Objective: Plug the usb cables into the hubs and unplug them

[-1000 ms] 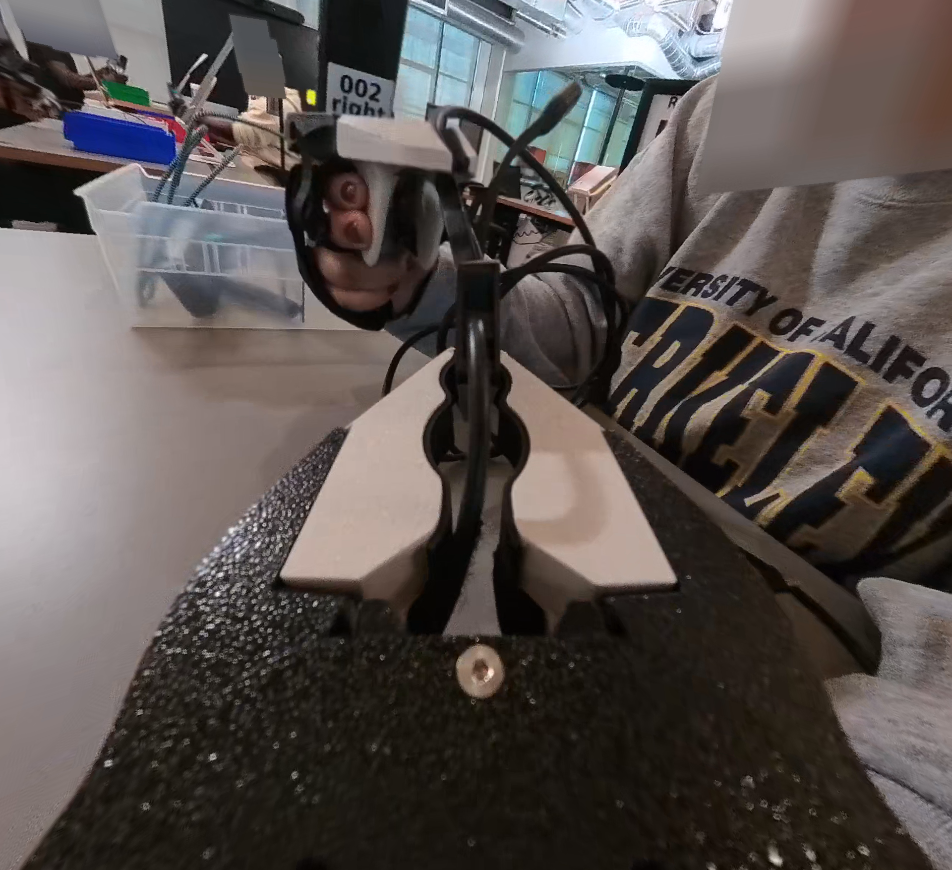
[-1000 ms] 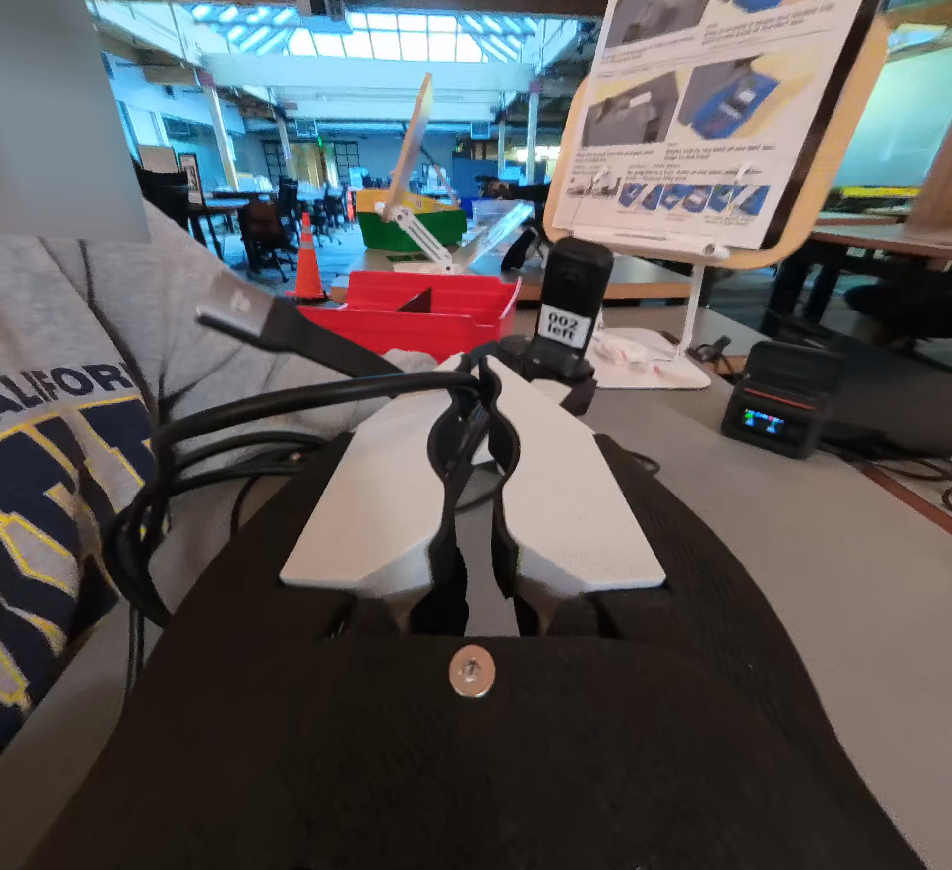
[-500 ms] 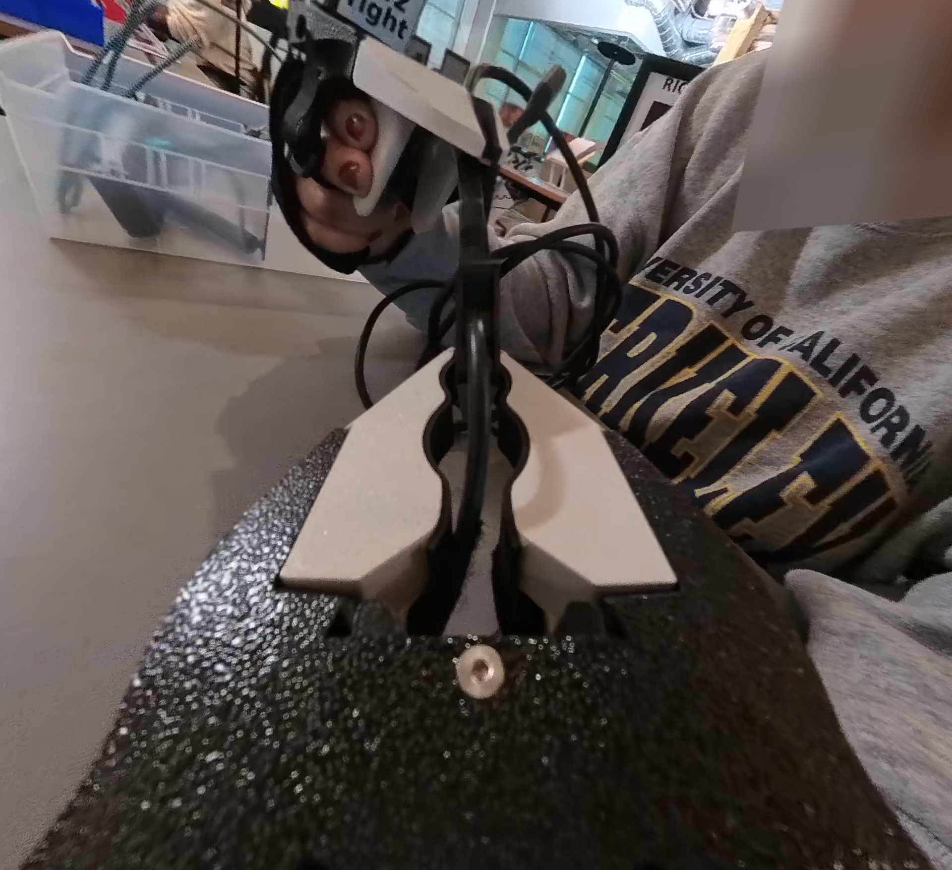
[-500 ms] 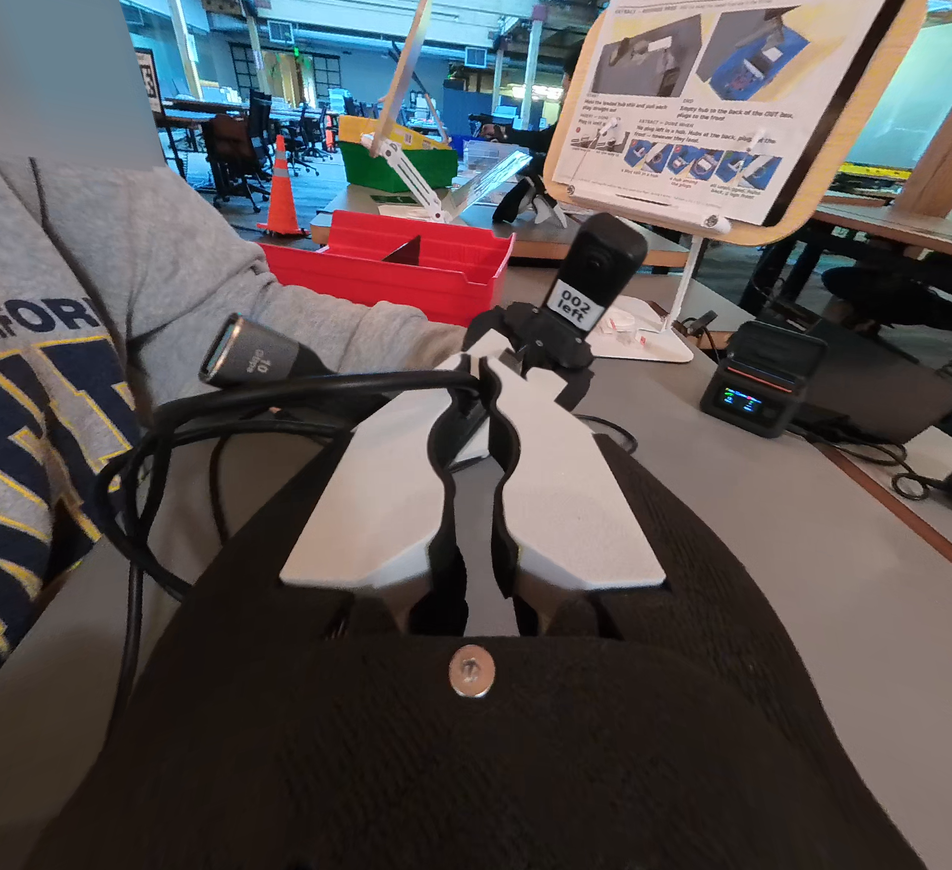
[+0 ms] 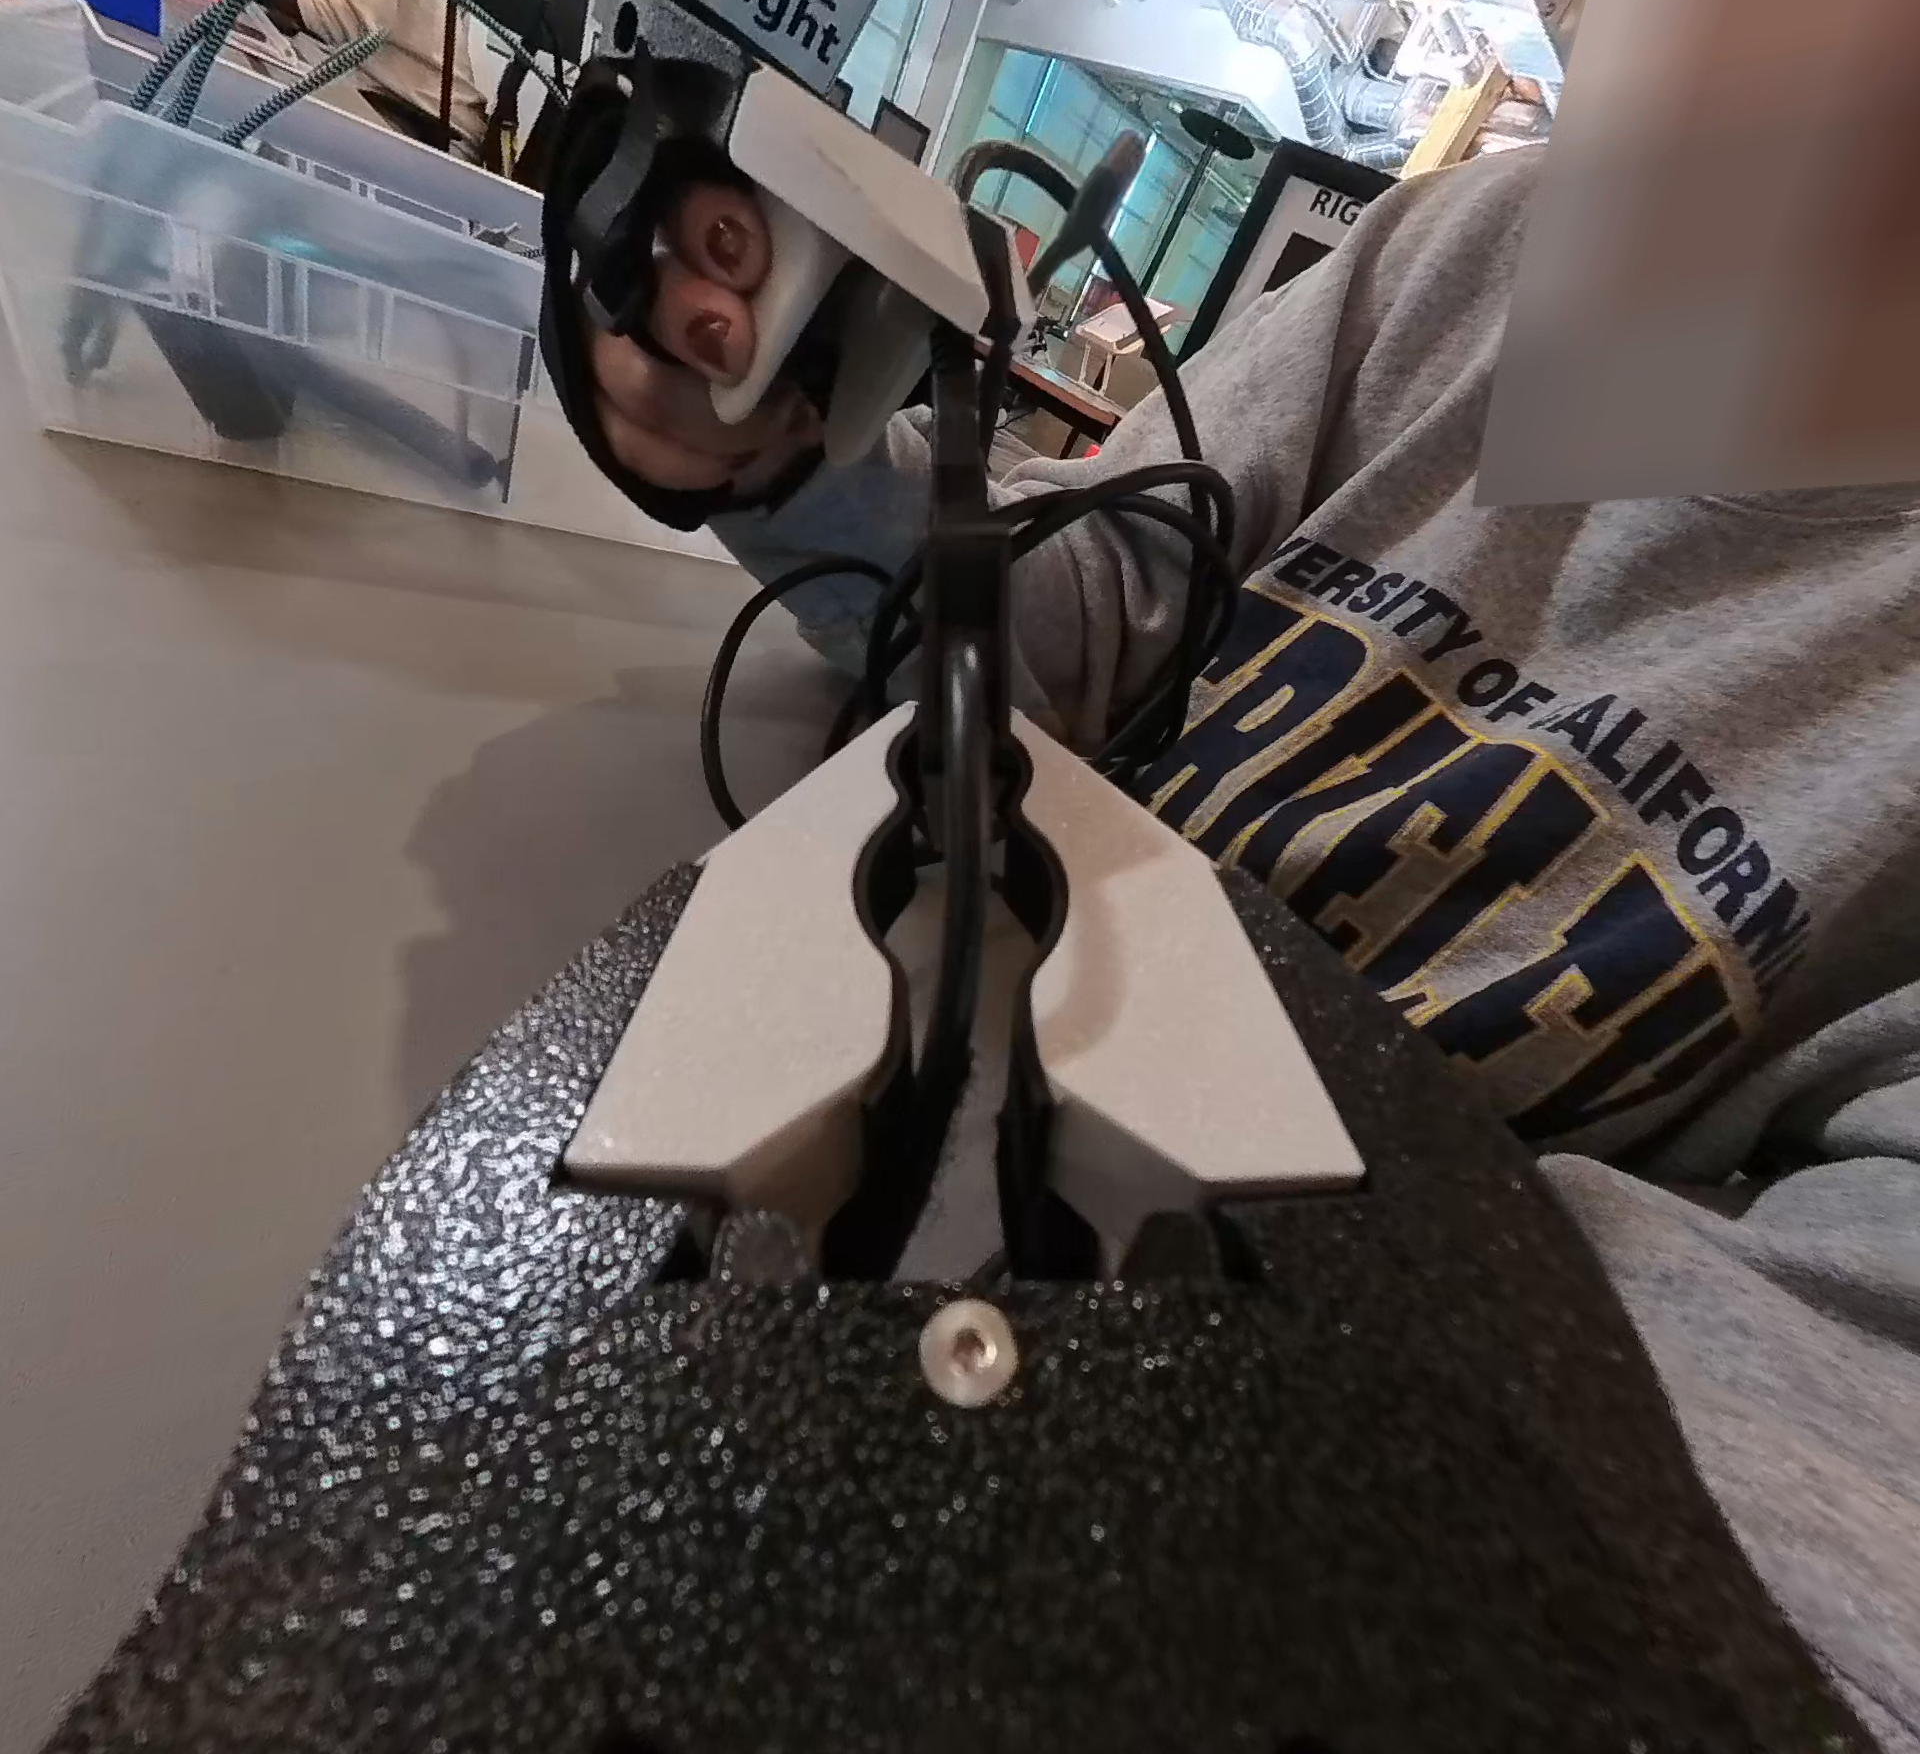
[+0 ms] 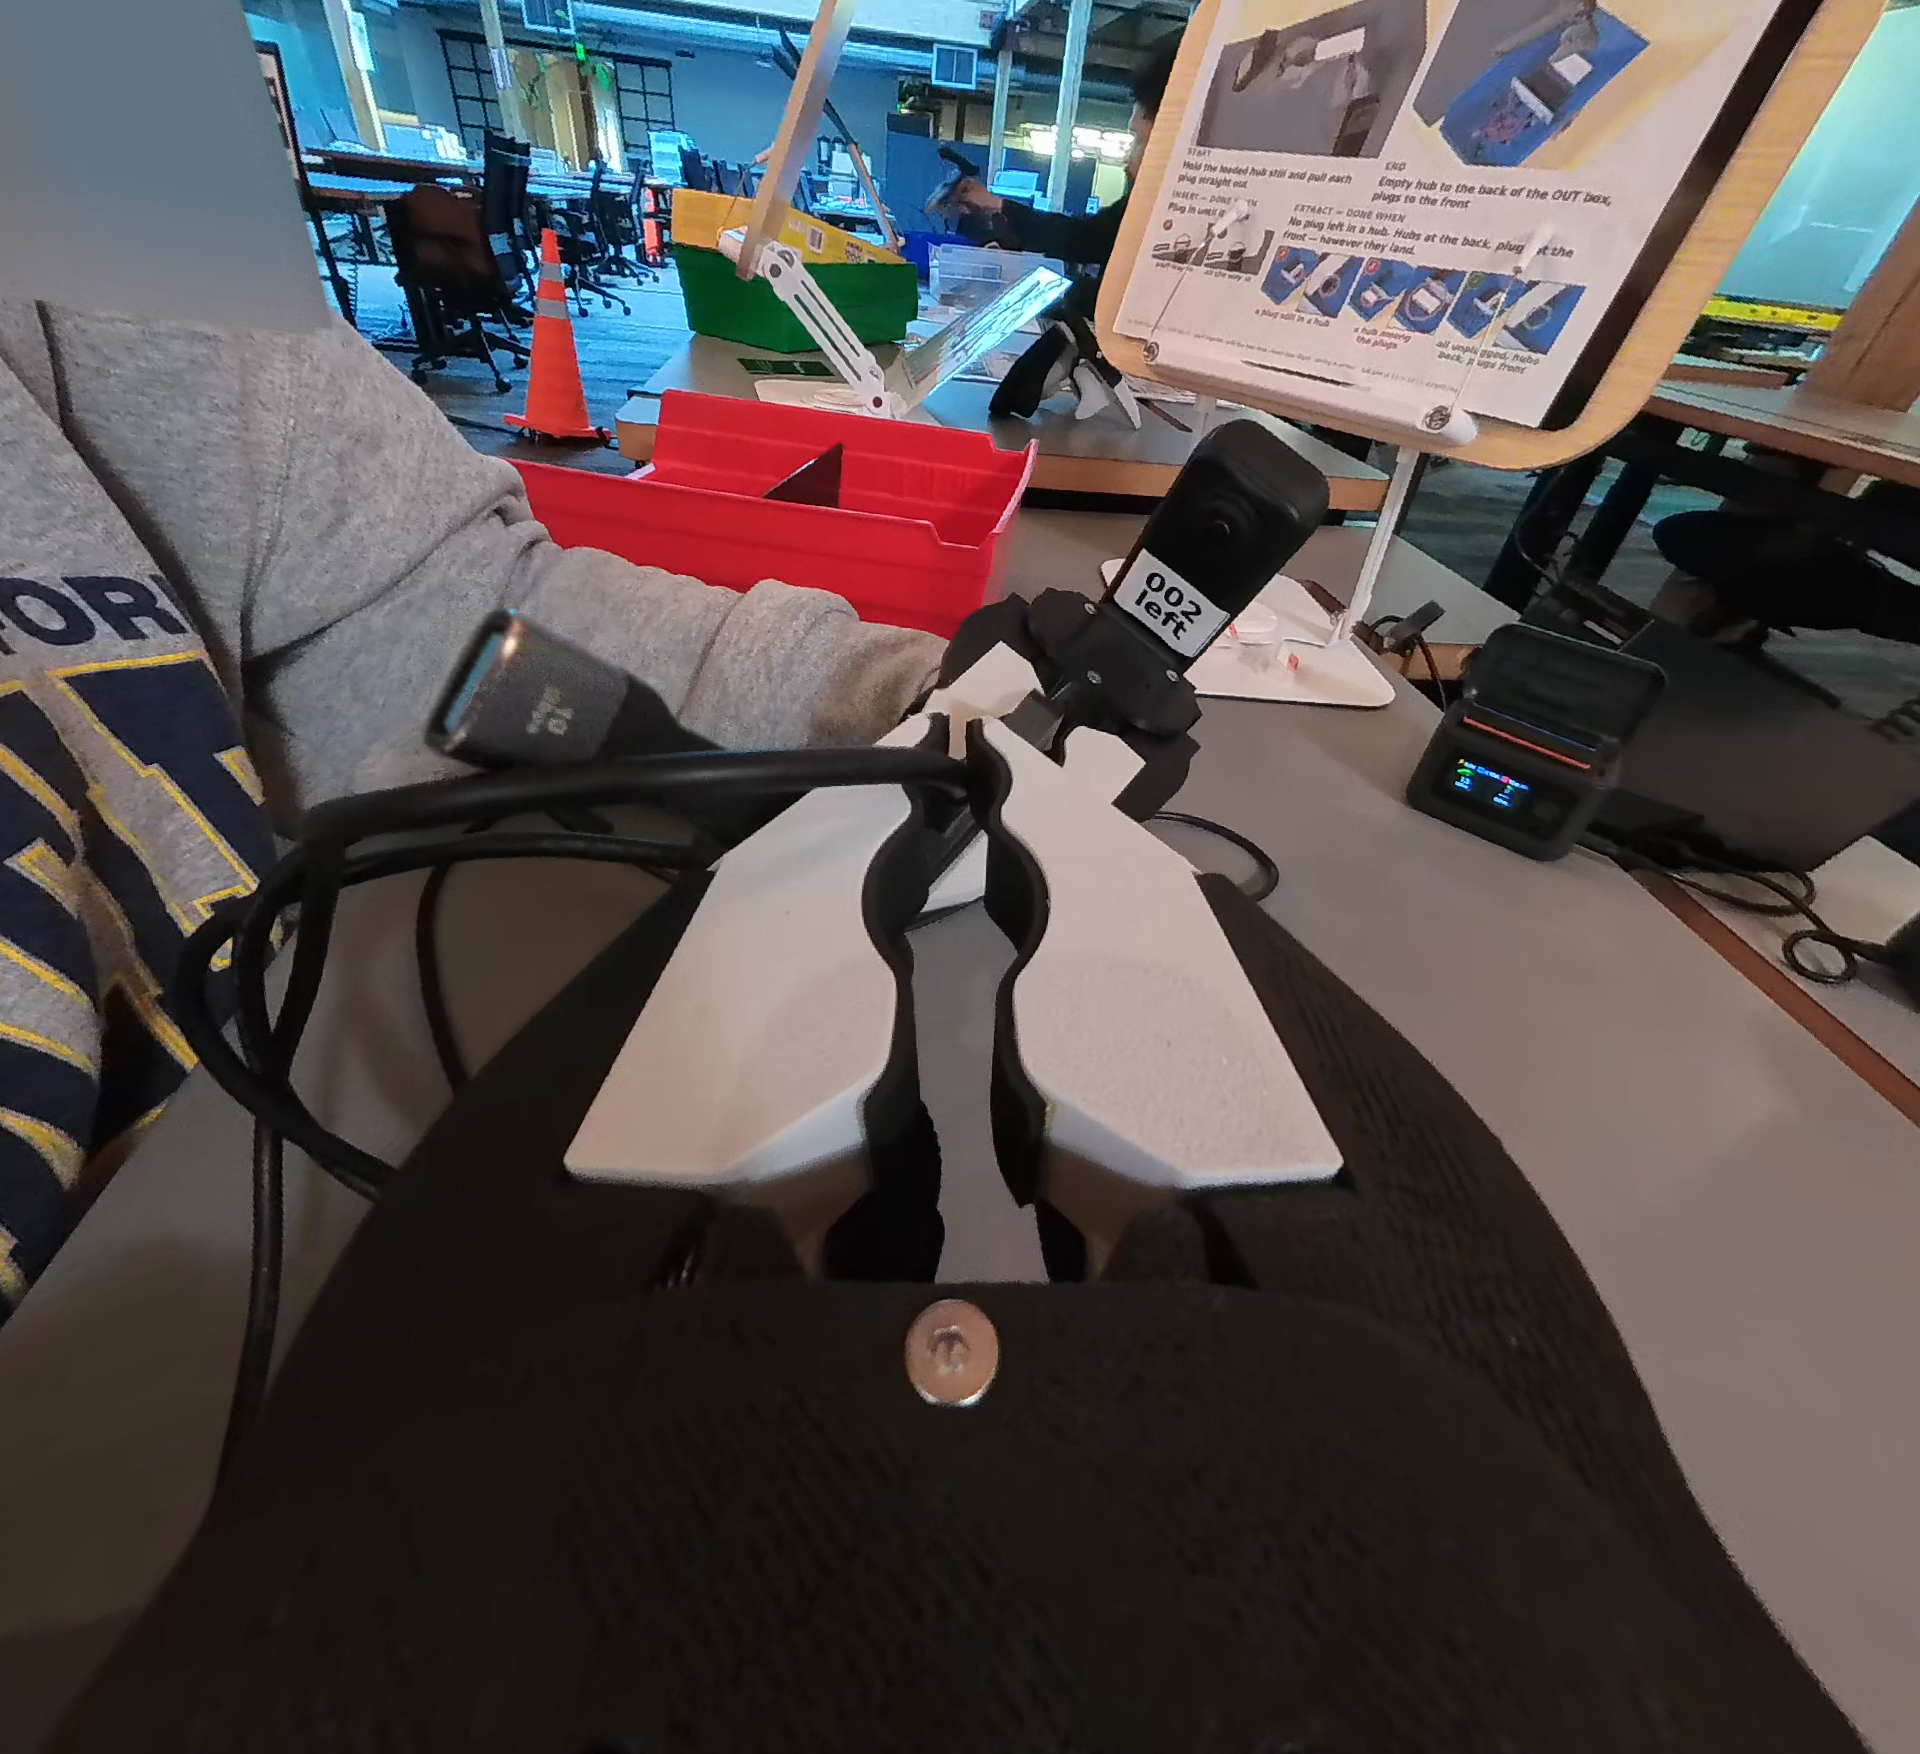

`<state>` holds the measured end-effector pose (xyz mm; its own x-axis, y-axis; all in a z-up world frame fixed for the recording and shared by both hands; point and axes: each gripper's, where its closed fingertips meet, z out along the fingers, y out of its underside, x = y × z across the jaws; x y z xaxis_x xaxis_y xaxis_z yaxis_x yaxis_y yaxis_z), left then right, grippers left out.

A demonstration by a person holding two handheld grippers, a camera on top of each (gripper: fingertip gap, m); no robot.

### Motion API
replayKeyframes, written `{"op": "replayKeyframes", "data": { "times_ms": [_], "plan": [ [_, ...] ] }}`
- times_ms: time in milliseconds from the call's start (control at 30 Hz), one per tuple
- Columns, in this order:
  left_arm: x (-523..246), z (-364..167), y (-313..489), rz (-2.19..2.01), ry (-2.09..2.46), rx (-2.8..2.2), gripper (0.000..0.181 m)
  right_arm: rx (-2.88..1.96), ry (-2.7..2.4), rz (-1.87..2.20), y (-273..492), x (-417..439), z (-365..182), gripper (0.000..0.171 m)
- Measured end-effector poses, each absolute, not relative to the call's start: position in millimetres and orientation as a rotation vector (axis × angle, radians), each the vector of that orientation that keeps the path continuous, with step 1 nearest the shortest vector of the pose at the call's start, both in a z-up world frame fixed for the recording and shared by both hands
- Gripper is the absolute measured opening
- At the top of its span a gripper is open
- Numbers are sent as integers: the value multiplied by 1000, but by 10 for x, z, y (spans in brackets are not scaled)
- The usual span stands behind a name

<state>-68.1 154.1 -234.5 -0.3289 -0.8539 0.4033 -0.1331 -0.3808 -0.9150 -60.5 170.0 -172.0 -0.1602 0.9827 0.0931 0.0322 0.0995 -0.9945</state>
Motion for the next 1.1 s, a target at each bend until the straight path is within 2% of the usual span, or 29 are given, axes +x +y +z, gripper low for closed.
{"op": "replayKeyframes", "data": {
  "times_ms": [533,900,967,1033,1067,1100],
  "plan": [
    [-666,-2360,1587,-1734,1277,-1393,8,-1146,-1394,1333,1708,-577,-1758,1],
    [-658,-2367,1652,-1720,1234,-1422,8,-1192,-1328,1213,1870,-631,-1792,2],
    [-639,-2393,1707,-1691,1210,-1457,8,-1248,-1313,1194,1930,-639,-1839,5],
    [-609,-2437,1747,-1631,1212,-1486,9,-1364,-1336,1225,1948,-678,-1980,25],
    [-597,-2457,1751,-1606,1222,-1494,8,-1401,-1350,1255,1933,-702,-2037,25],
    [-588,-2479,1767,-1582,1225,-1508,8,-1424,-1361,1263,1927,-723,-2088,18]
  ]
}}
